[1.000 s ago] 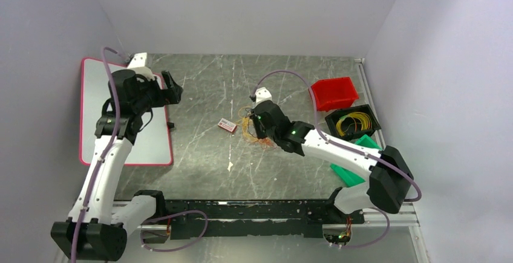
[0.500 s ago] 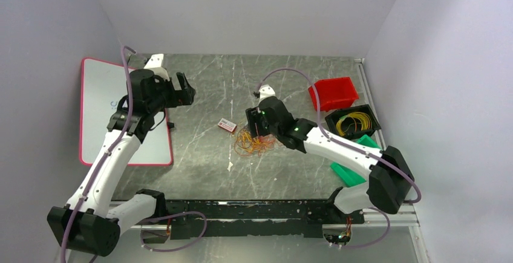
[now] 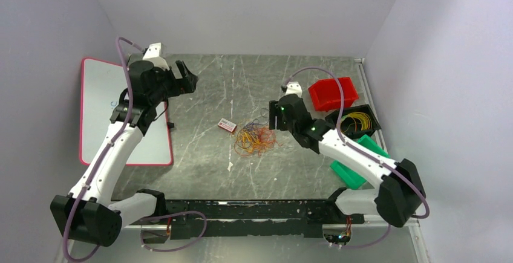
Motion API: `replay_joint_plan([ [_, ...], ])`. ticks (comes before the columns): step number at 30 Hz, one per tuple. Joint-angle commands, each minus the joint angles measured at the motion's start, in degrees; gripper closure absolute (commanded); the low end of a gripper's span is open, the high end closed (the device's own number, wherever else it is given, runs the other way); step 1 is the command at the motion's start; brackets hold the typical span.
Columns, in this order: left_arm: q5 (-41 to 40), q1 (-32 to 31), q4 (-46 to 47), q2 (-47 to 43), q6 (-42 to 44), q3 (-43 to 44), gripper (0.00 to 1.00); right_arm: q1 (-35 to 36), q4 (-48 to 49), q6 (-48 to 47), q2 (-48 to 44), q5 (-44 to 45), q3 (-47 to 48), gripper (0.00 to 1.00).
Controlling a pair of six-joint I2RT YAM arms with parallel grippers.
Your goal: Untangle the cables
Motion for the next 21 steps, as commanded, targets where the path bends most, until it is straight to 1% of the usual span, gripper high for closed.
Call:
replay_joint_plan([
  [1,5.92,-0.27,-0.35,2.91,4.38,2.58,0.01,-4.32,3.60,1.67,4.76,-9.12,0.39,0.32],
  [3,8.24,-0.27,-2.91,5.17,5.66,3.85,0.01,-6.32,5.80,2.49,8.08,-13.14,1.19,0.36],
  [6,10.49,-0.27,-4.68,6.49,5.93,4.01,0.01,-9.17,8.93,2.94,12.94,-17.85,3.47,0.39],
  [7,10.21,-0.27,-4.08,6.35,5.52,3.35,0.01,-9.99,9.94,3.20,15.17,-18.46,4.15,0.40],
  [10,5.54,-0.20,-4.75,6.21,2.76,3.14,0.01,-12.19,10.86,3.92,20.10,-20.16,6.69,0.42],
  [13,5.14,-0.16,-7.01,6.98,2.99,3.94,0.01,-13.48,12.27,4.10,23.72,-22.51,8.68,0.42],
  [17,7.60,-0.18,-5.05,4.88,4.82,0.75,0.01,-14.83,13.19,3.19,27.38,-23.99,10.31,0.42],
  [21,7.67,-0.13,-3.01,1.88,4.92,-2.83,0.01,-15.15,13.49,3.13,29.47,-25.03,11.52,0.43],
])
